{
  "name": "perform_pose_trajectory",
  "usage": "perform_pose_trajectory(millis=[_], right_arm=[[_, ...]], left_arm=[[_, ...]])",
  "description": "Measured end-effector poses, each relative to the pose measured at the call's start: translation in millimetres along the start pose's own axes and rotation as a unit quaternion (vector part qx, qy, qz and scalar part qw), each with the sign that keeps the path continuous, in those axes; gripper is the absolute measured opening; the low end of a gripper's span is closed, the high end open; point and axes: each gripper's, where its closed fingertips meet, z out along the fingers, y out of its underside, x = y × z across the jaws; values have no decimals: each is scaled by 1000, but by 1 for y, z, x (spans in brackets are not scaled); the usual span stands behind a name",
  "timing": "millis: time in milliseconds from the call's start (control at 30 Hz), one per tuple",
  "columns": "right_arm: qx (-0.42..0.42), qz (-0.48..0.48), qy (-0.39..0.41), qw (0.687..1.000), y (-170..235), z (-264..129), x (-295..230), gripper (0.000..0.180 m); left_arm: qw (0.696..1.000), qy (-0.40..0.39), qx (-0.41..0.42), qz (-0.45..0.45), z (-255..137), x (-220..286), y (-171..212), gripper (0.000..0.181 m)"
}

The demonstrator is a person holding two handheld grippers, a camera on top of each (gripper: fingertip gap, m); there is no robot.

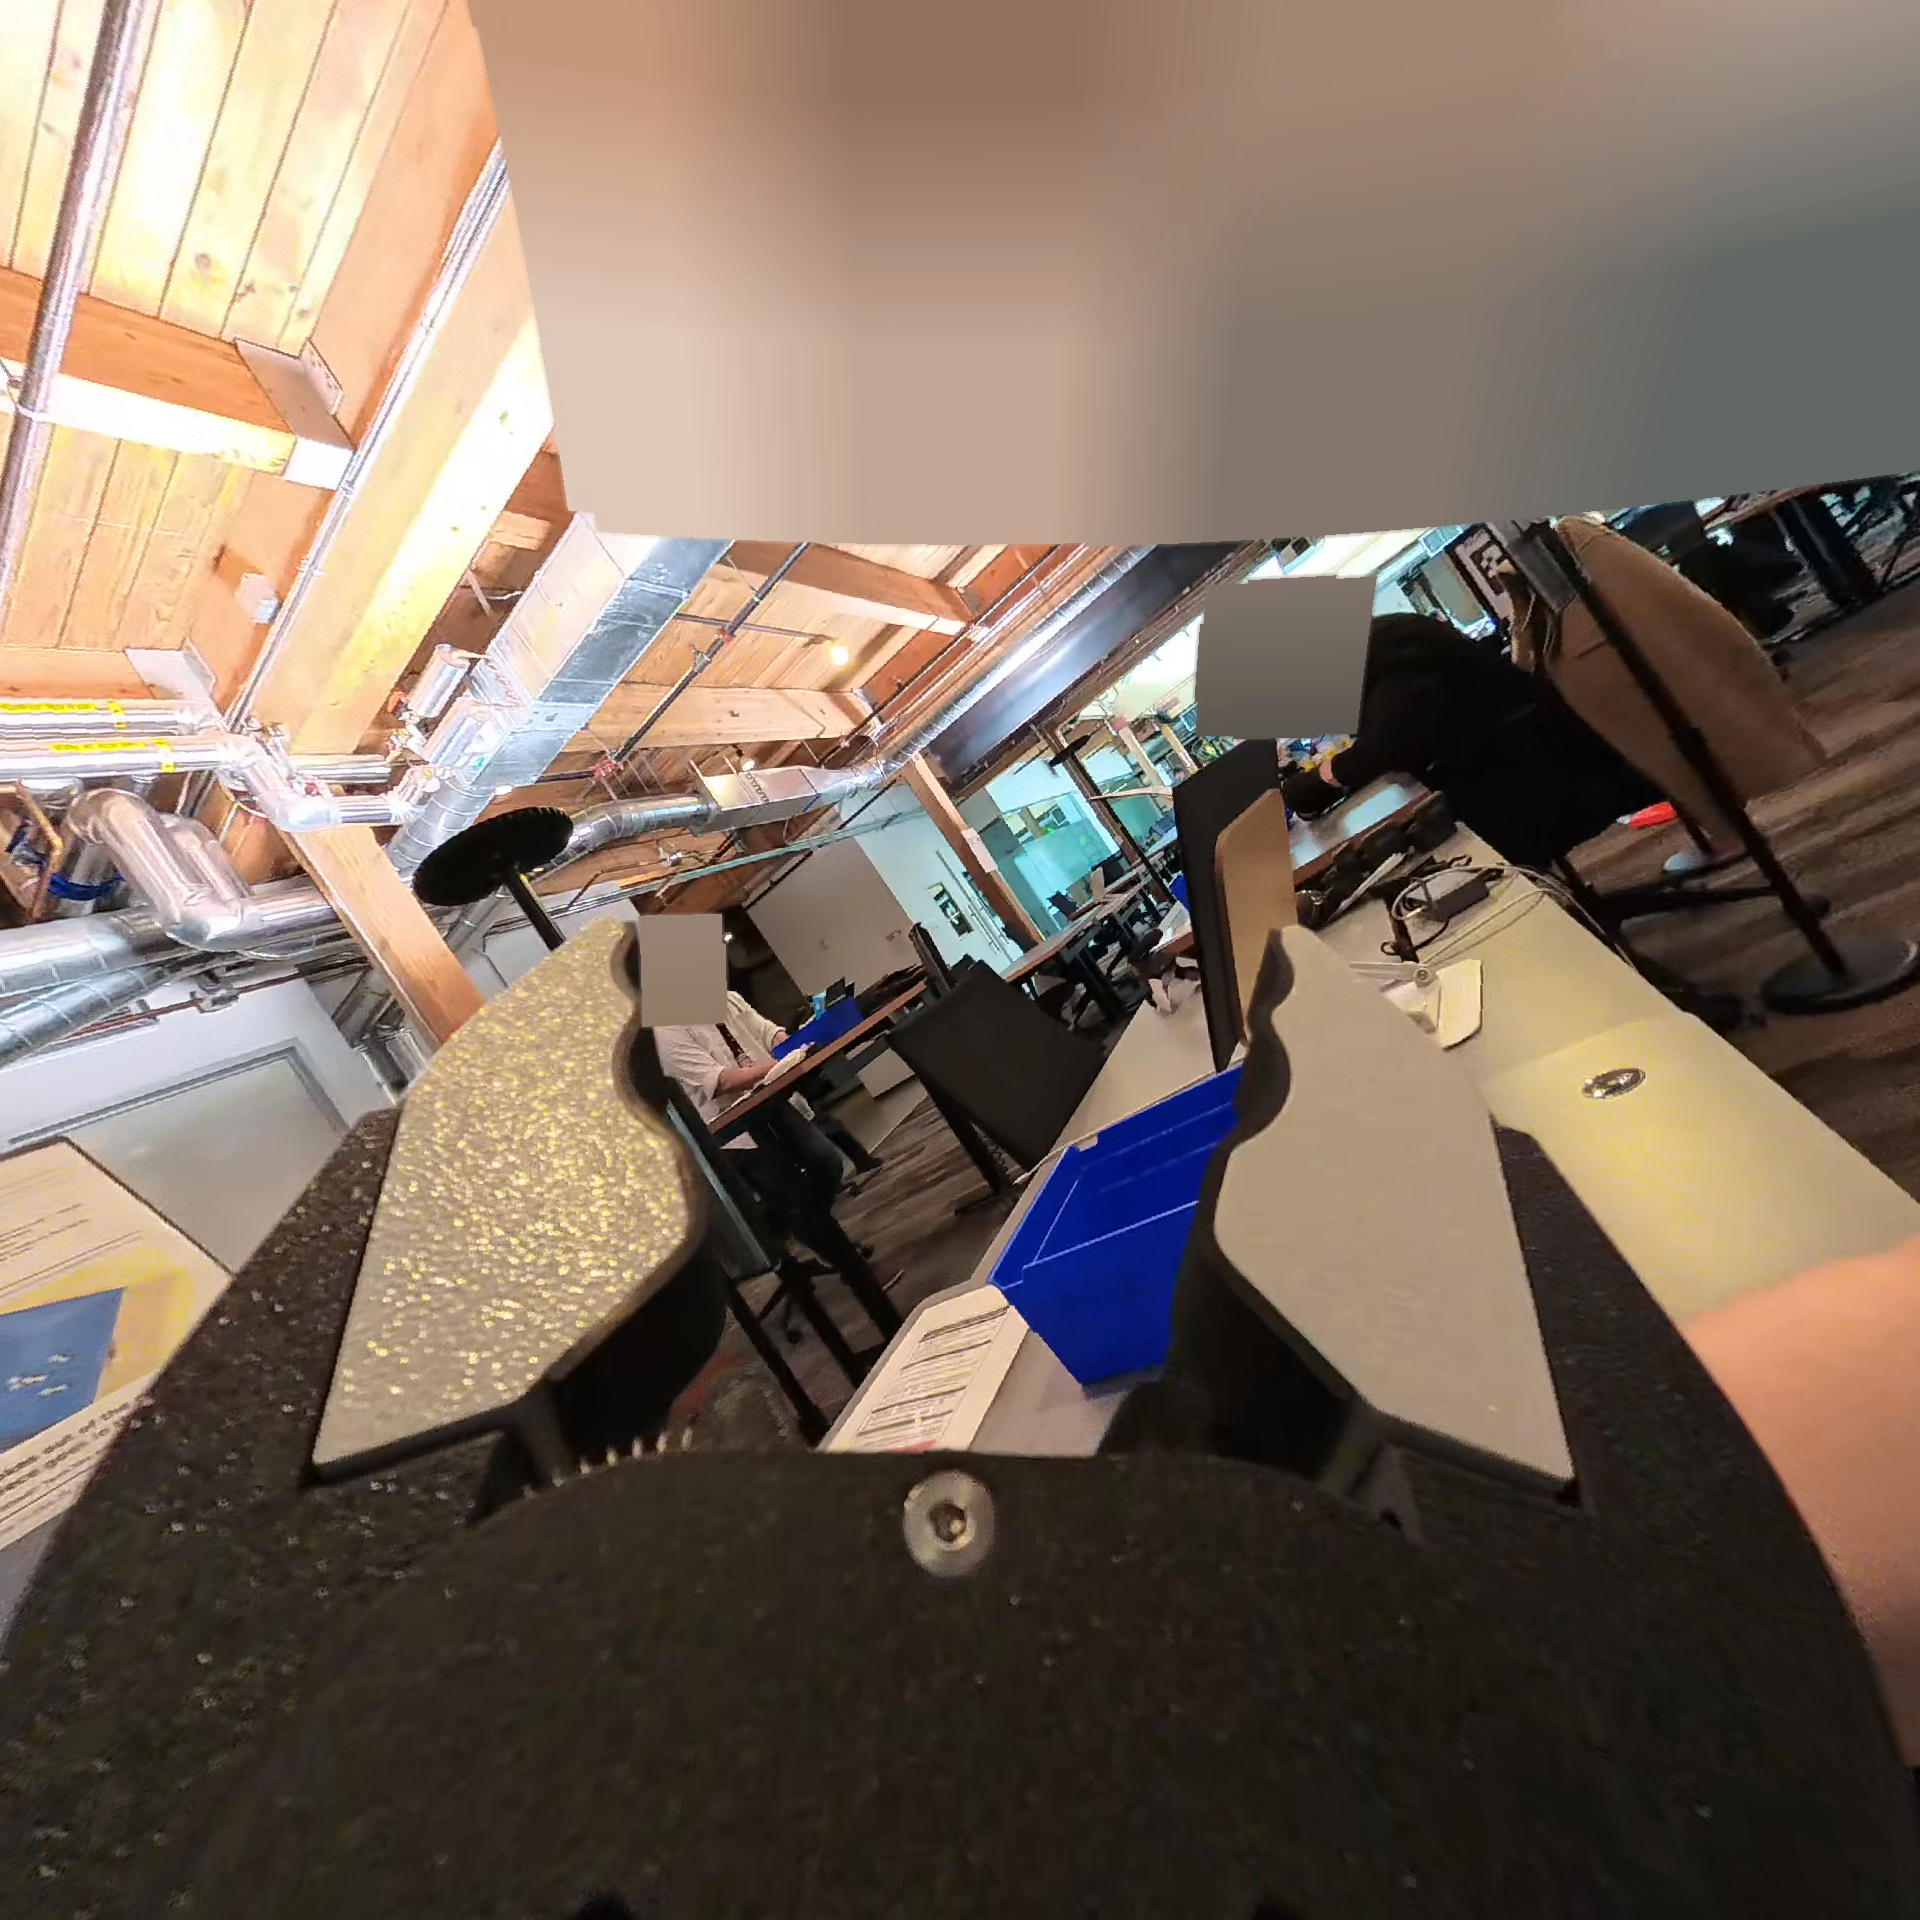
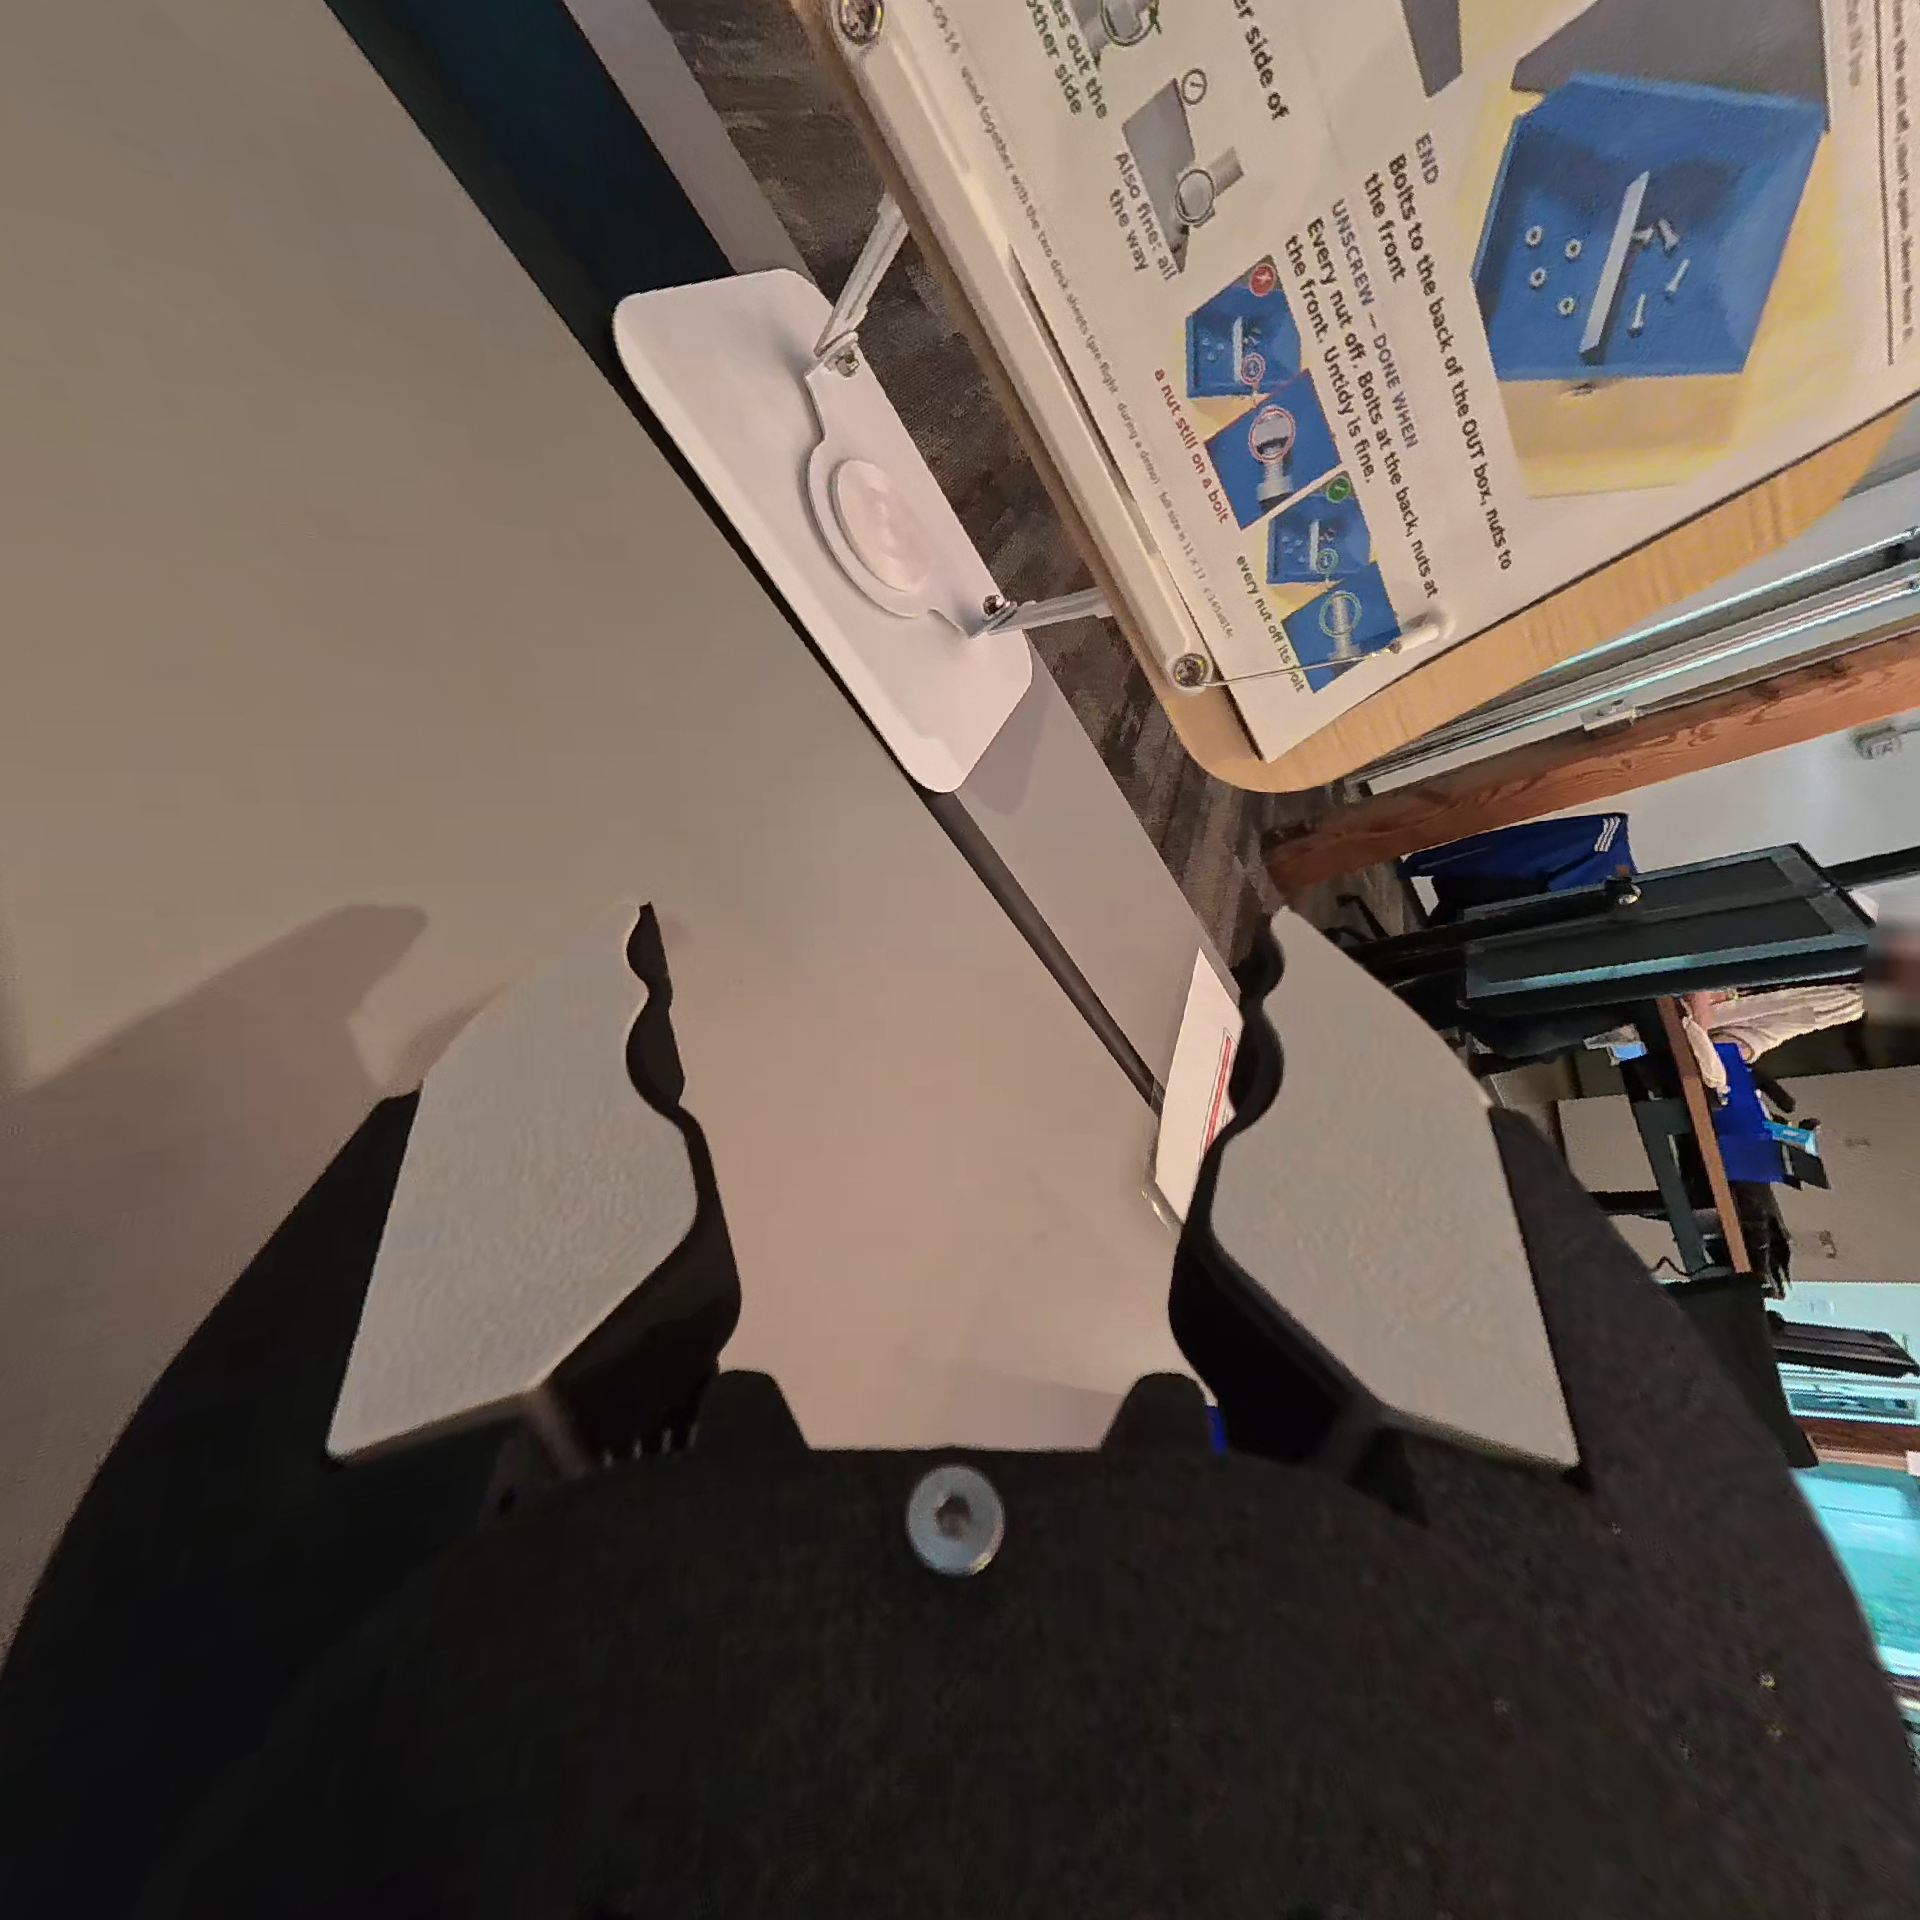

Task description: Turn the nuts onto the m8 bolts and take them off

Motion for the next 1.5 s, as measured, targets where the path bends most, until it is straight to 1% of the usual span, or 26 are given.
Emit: perform_pose_trajectory(millis=[467,667,733,833,933,1033,1133,1233,1333,1433,1467,1500], right_arm=[[2,-7,-16,1000,-1,0,-8,103],[13,2,-25,1000,-4,-1,-7,102],[13,8,-23,1000,-1,2,-4,102],[15,29,-23,999,5,8,5,102],[18,70,-18,997,17,17,21,100],[31,114,5,993,32,26,44,95],[46,162,22,985,47,33,66,87],[58,195,32,979,58,34,81,80],[78,225,21,971,60,29,91,75],[99,241,23,965,60,18,108,67],[108,250,20,962,61,14,113,63],[115,262,15,958,62,12,117,59]], left_arm=[[1000,-4,-8,0,-1,-4,5,108],[999,-32,21,29,-11,-20,-35,107],[997,-53,21,47,-18,-34,-45,106],[992,-102,9,68,-33,-67,-49,104],[982,-170,-38,78,-55,-116,-31,102],[963,-242,-114,38,-87,-171,13,97],[928,-300,-218,-21,-124,-210,73,91],[894,-320,-311,-50,-149,-221,113,80],[878,-318,-354,-59,-155,-217,121,66],[858,-317,-397,-72,-164,-209,113,56],[849,-320,-414,-71,-171,-206,107,51],[842,-326,-425,-65,-180,-204,99,50]])
